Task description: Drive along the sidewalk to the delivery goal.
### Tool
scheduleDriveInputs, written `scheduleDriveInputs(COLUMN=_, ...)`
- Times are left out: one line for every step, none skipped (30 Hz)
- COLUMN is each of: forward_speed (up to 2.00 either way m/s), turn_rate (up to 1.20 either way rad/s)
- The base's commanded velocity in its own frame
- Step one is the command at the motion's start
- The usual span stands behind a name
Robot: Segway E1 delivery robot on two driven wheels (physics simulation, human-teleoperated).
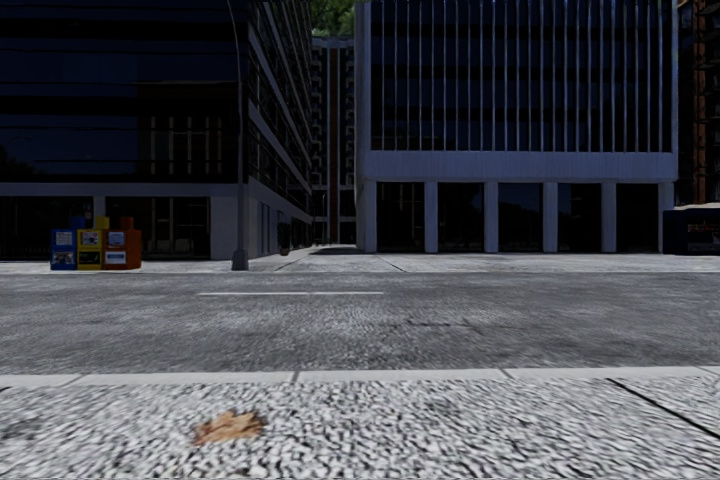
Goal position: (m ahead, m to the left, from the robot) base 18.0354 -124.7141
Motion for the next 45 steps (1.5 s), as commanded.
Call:
scheduleDriveInputs(forward_speed=1.22, turn_rate=-0.98)
scheduleDriveInputs(forward_speed=1.22, turn_rate=-0.98)
scheduleDriveInputs(forward_speed=1.22, turn_rate=-0.98)
scheduleDriveInputs(forward_speed=1.22, turn_rate=-0.98)
scheduleDriveInputs(forward_speed=1.22, turn_rate=-0.98)
scheduleDriveInputs(forward_speed=1.22, turn_rate=-0.98)
scheduleDriveInputs(forward_speed=1.22, turn_rate=-0.98)
scheduleDriveInputs(forward_speed=1.22, turn_rate=-0.98)
scheduleDriveInputs(forward_speed=1.22, turn_rate=-0.98)
scheduleDriveInputs(forward_speed=1.22, turn_rate=-1.01)
scheduleDriveInputs(forward_speed=1.22, turn_rate=-1.01)
scheduleDriveInputs(forward_speed=1.22, turn_rate=-1.04)
scheduleDriveInputs(forward_speed=1.22, turn_rate=-1.06)
scheduleDriveInputs(forward_speed=1.22, turn_rate=-1.06)
scheduleDriveInputs(forward_speed=1.22, turn_rate=-1.06)
scheduleDriveInputs(forward_speed=1.22, turn_rate=-1.06)
scheduleDriveInputs(forward_speed=1.22, turn_rate=-1.06)
scheduleDriveInputs(forward_speed=1.22, turn_rate=-1.06)
scheduleDriveInputs(forward_speed=1.22, turn_rate=-1.06)
scheduleDriveInputs(forward_speed=1.22, turn_rate=-1.06)
scheduleDriveInputs(forward_speed=1.22, turn_rate=-1.06)
scheduleDriveInputs(forward_speed=1.22, turn_rate=-1.06)
scheduleDriveInputs(forward_speed=1.22, turn_rate=-1.06)
scheduleDriveInputs(forward_speed=1.22, turn_rate=-1.06)
scheduleDriveInputs(forward_speed=1.22, turn_rate=-1.06)
scheduleDriveInputs(forward_speed=1.22, turn_rate=-1.06)
scheduleDriveInputs(forward_speed=1.22, turn_rate=-1.06)
scheduleDriveInputs(forward_speed=1.22, turn_rate=-1.06)
scheduleDriveInputs(forward_speed=1.22, turn_rate=-1.06)
scheduleDriveInputs(forward_speed=1.22, turn_rate=-1.06)
scheduleDriveInputs(forward_speed=1.22, turn_rate=-1.06)
scheduleDriveInputs(forward_speed=1.22, turn_rate=-1.06)
scheduleDriveInputs(forward_speed=1.22, turn_rate=-1.06)
scheduleDriveInputs(forward_speed=1.22, turn_rate=-1.06)
scheduleDriveInputs(forward_speed=1.23, turn_rate=-1.06)
scheduleDriveInputs(forward_speed=1.23, turn_rate=-1.06)
scheduleDriveInputs(forward_speed=1.23, turn_rate=-1.06)
scheduleDriveInputs(forward_speed=1.23, turn_rate=-1.06)
scheduleDriveInputs(forward_speed=1.23, turn_rate=-1.06)
scheduleDriveInputs(forward_speed=1.23, turn_rate=-1.06)
scheduleDriveInputs(forward_speed=1.23, turn_rate=-1.06)
scheduleDriveInputs(forward_speed=1.23, turn_rate=-1.06)
scheduleDriveInputs(forward_speed=1.23, turn_rate=-1.06)
scheduleDriveInputs(forward_speed=1.23, turn_rate=-1.01)
scheduleDriveInputs(forward_speed=1.23, turn_rate=-1.01)
